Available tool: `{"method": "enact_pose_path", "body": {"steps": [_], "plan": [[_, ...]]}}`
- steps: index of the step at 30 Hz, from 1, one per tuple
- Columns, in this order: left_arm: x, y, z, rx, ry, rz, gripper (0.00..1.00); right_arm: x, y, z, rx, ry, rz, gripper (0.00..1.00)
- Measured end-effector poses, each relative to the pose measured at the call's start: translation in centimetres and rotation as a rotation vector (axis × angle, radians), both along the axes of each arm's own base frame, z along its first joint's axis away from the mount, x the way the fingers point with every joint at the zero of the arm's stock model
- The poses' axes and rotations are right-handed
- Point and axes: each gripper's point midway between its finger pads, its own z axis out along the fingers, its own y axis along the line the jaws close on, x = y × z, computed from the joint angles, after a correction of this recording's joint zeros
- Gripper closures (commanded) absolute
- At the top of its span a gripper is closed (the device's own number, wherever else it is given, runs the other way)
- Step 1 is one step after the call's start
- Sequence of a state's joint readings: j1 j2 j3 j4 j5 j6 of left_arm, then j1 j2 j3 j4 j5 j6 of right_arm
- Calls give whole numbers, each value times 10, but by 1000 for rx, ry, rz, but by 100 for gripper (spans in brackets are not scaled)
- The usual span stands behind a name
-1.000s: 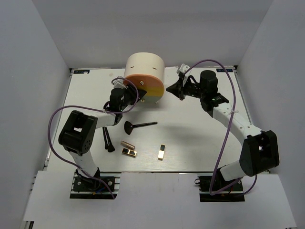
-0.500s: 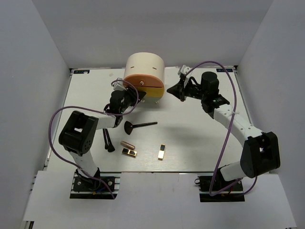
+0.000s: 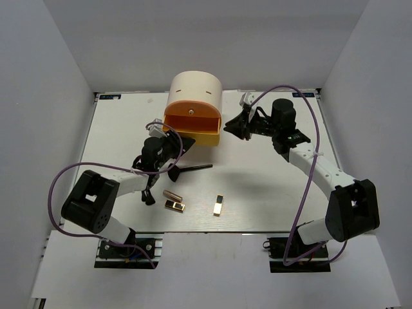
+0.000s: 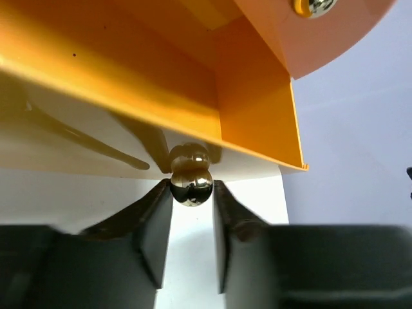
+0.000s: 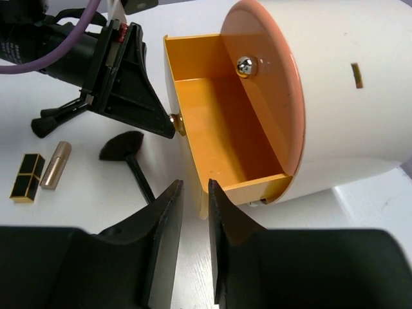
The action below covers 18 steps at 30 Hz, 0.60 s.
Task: Organize the makeup
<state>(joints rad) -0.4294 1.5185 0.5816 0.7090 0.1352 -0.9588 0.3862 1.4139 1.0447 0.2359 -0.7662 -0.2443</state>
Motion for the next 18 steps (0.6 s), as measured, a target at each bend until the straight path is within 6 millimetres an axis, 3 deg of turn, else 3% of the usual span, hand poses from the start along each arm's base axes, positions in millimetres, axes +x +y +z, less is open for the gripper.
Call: {"method": "enact_pose_path", "body": {"steps": [1, 5, 12, 18], "plan": [[-2, 0, -1, 2, 4, -1, 46, -2, 1, 0, 0, -2, 11, 64], [-4, 0, -3, 10, 11, -2, 29, -15, 5, -1, -5, -24, 98, 56], [-9, 3, -1, 35, 25, -3, 24, -51, 8, -24, -77, -132, 333, 56], [-24, 17, 35, 48, -22, 22, 23, -75, 9, -52, -150, -223, 459, 65]]}}
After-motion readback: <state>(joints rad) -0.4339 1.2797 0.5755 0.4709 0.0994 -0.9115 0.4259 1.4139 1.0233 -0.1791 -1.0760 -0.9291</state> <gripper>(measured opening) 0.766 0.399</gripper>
